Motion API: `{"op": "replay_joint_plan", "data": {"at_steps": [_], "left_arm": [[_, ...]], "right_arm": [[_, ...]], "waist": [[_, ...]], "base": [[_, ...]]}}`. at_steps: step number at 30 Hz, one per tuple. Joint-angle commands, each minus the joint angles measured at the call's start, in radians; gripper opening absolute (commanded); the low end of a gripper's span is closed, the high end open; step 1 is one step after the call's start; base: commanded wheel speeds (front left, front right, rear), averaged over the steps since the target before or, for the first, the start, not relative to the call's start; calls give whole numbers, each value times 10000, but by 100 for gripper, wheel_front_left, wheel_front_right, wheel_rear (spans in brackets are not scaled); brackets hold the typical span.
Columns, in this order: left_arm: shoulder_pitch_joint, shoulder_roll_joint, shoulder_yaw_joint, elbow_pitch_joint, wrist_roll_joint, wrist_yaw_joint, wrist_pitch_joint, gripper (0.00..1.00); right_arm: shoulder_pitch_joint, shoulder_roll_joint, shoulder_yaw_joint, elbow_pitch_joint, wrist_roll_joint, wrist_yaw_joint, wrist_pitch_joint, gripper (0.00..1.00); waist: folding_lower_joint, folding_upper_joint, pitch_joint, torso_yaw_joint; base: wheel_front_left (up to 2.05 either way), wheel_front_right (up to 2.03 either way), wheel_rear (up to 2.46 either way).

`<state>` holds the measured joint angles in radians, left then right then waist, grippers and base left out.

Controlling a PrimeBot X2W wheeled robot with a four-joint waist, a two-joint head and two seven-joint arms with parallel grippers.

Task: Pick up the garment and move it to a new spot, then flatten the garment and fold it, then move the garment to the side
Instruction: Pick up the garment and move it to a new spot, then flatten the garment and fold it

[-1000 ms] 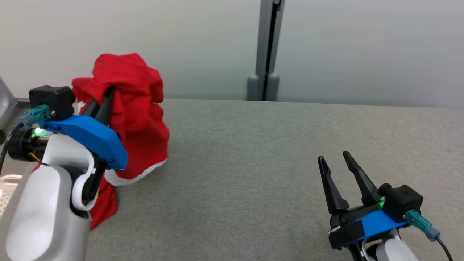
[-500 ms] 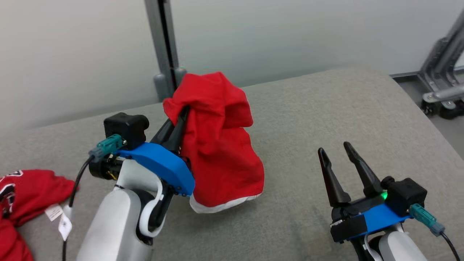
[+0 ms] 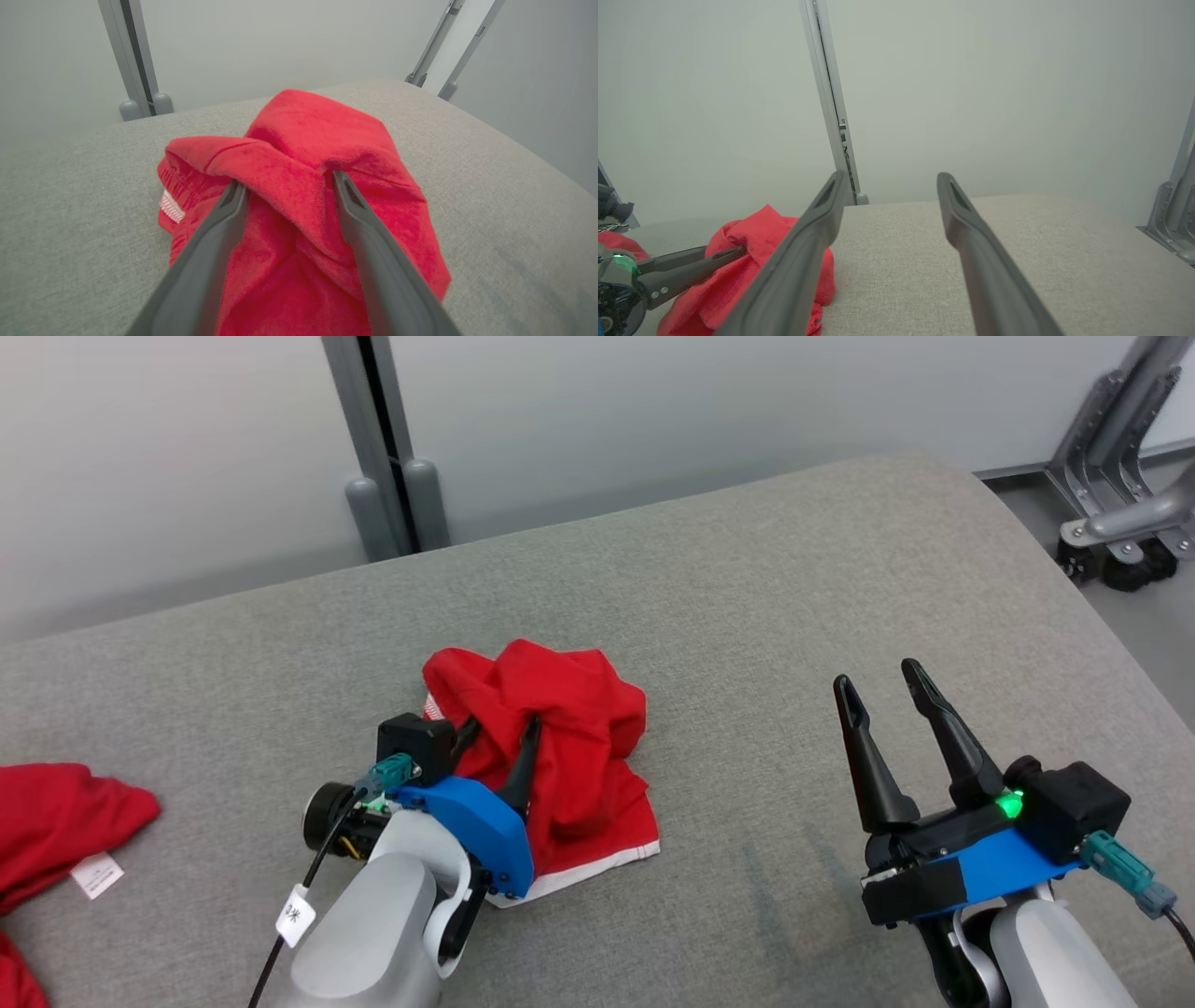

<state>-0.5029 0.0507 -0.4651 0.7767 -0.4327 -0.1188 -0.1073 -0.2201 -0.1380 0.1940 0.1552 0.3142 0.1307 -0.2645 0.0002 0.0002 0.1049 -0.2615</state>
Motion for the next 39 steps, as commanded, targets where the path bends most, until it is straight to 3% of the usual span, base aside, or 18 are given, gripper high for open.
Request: {"op": "replay_joint_plan", "data": {"at_steps": [1,8,17,22,27,36,39], "left_arm": [[-252,6,-115,42,-110,-56,-326,100],[-387,200,-23,-675,-406,-15,-1260,100],[1825,1525,1351,-3316,-270,1142,-1584,100],[3723,1525,2323,-5115,69,1567,-1588,100],[4774,1310,2706,-5724,478,1469,-1591,100],[4770,1027,2882,-5659,838,1193,-1593,100],[4690,966,2884,-5524,905,1181,-1593,100]], "right_arm": [[16,-47,-43,-2,48,1,2,100],[360,-157,-216,-36,99,1,3,100],[1004,-318,-282,-48,67,1,2,100],[1462,-360,-474,9,35,1,3,100],[1727,-459,-433,109,-12,1,2,100],[1276,-425,-503,309,-121,1,3,100],[1315,-369,5,1949,121,-1,429,100]], "waist": [[-2,-2,-71,152],[-2,-2,-616,794],[-2,-2,-1028,1350],[-2,-2,-1102,1461],[-2,-2,-1114,1668],[-2,-2,-1104,2089],[-2,-2,-1065,2403]], "base": [[0,0,0],[0,0,0],[0,0,0],[0,0,0],[0,0,0],[0,0,0],[0,0,0]]}}
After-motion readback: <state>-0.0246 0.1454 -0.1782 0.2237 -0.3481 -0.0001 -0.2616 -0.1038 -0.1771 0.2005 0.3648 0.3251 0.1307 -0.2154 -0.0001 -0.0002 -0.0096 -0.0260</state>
